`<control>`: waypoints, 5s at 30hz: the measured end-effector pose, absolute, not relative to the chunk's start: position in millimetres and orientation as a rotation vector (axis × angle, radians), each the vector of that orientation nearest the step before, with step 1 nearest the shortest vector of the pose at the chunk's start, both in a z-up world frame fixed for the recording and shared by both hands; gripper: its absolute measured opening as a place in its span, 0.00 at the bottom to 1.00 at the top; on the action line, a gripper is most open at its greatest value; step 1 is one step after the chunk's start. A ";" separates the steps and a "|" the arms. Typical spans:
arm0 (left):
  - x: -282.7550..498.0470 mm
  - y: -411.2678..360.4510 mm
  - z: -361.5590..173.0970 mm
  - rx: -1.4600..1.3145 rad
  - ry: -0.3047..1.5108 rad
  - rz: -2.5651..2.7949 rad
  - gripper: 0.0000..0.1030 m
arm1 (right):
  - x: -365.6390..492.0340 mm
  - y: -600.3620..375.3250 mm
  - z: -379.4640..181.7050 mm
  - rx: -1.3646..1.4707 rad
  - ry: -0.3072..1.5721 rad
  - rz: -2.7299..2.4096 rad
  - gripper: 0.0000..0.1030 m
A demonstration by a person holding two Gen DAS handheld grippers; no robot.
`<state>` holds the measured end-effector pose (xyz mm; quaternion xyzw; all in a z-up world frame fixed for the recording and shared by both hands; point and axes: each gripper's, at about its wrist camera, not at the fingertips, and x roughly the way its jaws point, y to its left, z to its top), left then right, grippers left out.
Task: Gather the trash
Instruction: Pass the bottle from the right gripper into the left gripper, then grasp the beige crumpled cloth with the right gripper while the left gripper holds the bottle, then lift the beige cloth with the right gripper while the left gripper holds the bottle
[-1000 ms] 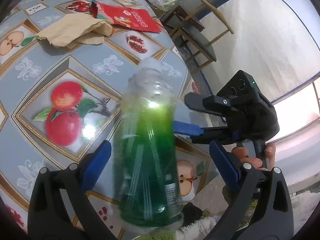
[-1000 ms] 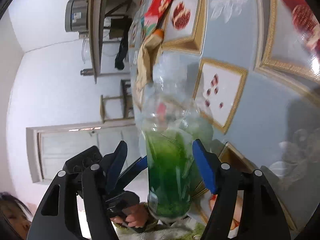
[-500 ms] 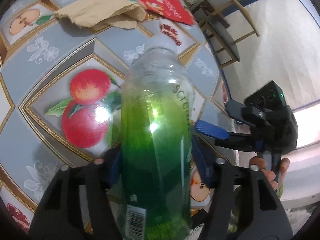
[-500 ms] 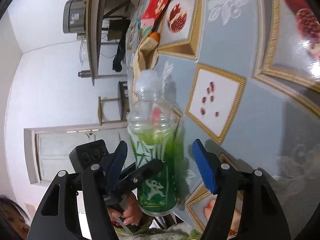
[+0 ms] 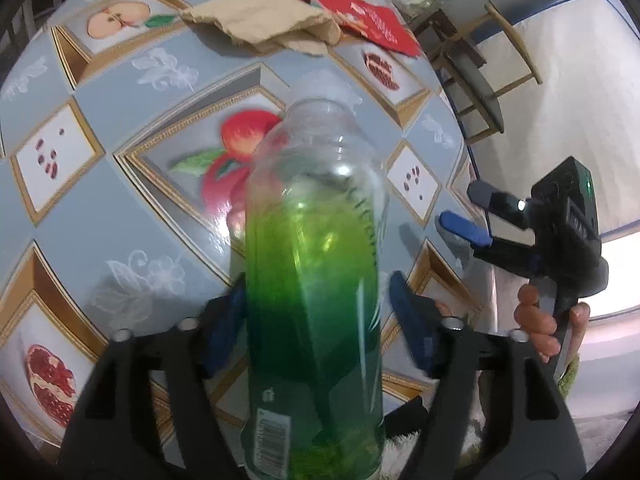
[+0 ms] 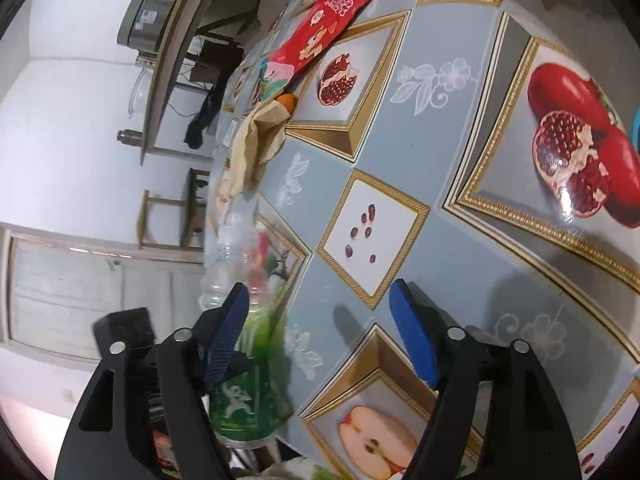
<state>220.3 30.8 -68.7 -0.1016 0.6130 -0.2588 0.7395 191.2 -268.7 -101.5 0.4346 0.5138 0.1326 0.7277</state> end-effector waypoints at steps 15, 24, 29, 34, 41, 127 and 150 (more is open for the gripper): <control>229.9 25.0 -71.6 -0.162 1.310 -0.531 0.59 | 188.8 -237.6 -85.4 0.525 1.110 0.177 0.94; 229.0 36.0 -71.7 -0.218 1.294 -0.528 0.58 | 182.0 -240.4 -86.0 0.544 1.067 0.213 0.94; 226.5 45.2 -71.3 -0.236 1.279 -0.502 0.58 | 185.6 -236.0 -83.7 0.488 1.123 0.245 0.94; 223.4 61.4 -69.1 -0.242 1.258 -0.463 0.58 | 204.1 -224.0 -71.4 0.425 1.137 0.257 0.94; 222.4 91.9 -64.2 -0.261 1.207 -0.382 0.58 | 263.4 -195.6 -35.6 0.380 1.002 0.323 0.90; 210.7 64.2 -47.2 -0.105 1.136 -0.383 0.58 | 201.3 -195.9 -79.4 0.174 1.085 0.132 0.12; 190.1 47.5 -7.1 0.034 0.984 -0.351 0.58 | 196.8 -194.9 -56.0 0.266 1.011 0.183 0.11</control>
